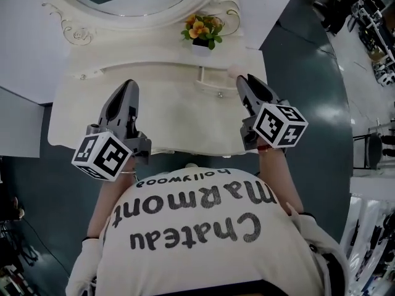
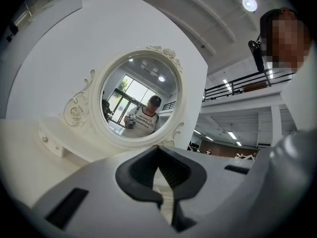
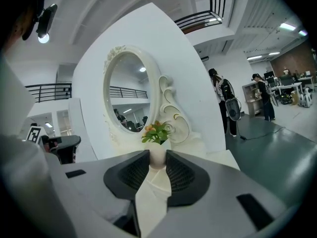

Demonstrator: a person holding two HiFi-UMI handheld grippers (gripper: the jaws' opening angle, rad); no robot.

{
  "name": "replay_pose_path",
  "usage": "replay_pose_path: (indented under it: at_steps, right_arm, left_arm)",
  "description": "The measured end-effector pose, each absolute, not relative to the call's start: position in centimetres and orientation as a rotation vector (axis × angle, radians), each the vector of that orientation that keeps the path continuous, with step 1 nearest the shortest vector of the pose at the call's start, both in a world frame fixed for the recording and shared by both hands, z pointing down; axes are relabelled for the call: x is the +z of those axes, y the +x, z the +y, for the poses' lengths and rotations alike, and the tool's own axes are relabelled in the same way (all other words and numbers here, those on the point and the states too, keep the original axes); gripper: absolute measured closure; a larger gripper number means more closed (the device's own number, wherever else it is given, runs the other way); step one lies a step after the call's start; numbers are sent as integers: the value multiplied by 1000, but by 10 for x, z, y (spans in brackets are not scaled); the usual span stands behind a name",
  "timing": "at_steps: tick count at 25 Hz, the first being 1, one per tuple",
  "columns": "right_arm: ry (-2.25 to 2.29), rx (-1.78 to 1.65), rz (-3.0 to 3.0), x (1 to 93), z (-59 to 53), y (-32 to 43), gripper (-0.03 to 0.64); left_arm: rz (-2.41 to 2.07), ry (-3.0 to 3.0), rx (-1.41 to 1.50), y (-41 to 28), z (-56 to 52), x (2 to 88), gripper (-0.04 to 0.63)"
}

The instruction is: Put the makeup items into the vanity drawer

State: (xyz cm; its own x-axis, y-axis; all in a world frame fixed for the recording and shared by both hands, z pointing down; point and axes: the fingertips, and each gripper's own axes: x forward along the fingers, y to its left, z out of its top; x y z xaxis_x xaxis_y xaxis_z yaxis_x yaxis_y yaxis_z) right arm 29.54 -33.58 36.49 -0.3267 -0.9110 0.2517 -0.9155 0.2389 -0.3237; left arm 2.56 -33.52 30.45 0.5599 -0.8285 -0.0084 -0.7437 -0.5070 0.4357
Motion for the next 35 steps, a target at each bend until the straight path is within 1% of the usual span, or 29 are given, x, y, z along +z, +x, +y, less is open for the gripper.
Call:
replay_pose_path:
  at_steps: [10,17,23,27,35]
  right_arm:
    - [1725,776,-2377,426,-350,304,494]
    - [1691,814,-2357,440,-351,308,494]
    - [1657,799,-2329,449,-352,310,494]
    - [1583,710,-2321,453,-356,301,492]
    - [1386,366,-2208,462,-364,291,492]
  left_arm:
    - [-1397,2320,-272,7,-327,321,588]
    - [-1369,2327,-239,21,-329,323,588]
    - [-1396,2311,-208,17,-326,326,588]
    - [-1416,2325,-202,11,-324,320,588]
    - [-1451,2315,-205,-7,-323,323,588]
